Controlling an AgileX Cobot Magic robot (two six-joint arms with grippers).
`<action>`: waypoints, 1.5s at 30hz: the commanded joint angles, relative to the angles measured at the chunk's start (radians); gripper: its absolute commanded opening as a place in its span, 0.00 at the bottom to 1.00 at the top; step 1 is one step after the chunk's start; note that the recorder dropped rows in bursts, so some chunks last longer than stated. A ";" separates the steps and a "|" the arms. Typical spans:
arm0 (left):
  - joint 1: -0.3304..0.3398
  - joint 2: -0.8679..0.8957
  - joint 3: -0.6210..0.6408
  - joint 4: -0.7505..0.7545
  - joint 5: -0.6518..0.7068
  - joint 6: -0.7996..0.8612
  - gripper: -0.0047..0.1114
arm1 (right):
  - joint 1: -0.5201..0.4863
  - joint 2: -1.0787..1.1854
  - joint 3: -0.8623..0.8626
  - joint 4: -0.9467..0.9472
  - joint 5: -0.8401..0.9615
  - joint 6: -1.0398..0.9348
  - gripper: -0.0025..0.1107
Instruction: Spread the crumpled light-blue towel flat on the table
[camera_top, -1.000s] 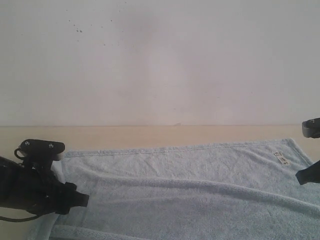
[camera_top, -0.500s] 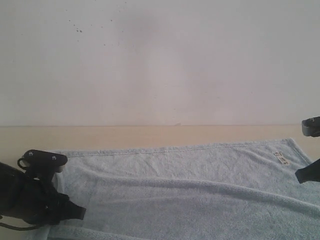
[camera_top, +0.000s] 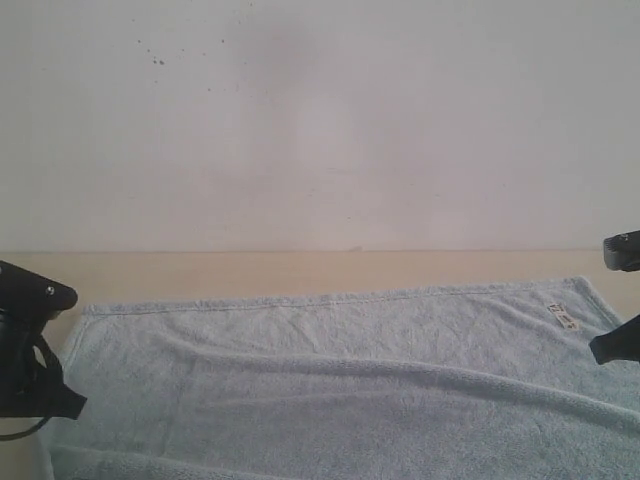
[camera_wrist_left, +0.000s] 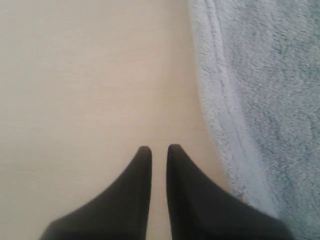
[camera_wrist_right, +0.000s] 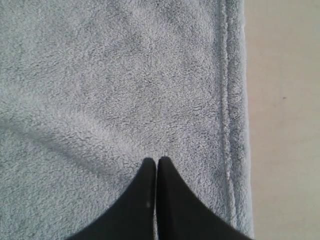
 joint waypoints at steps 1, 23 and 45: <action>-0.001 -0.037 0.004 -0.014 -0.050 0.077 0.13 | -0.001 -0.003 -0.003 0.002 -0.008 -0.008 0.02; 0.016 -0.057 -0.144 -0.014 0.381 0.063 0.13 | -0.001 0.302 -0.412 0.097 0.087 -0.098 0.02; 0.016 -0.050 -0.170 -0.014 0.525 0.050 0.13 | -0.001 0.807 -1.041 0.097 0.317 -0.066 0.02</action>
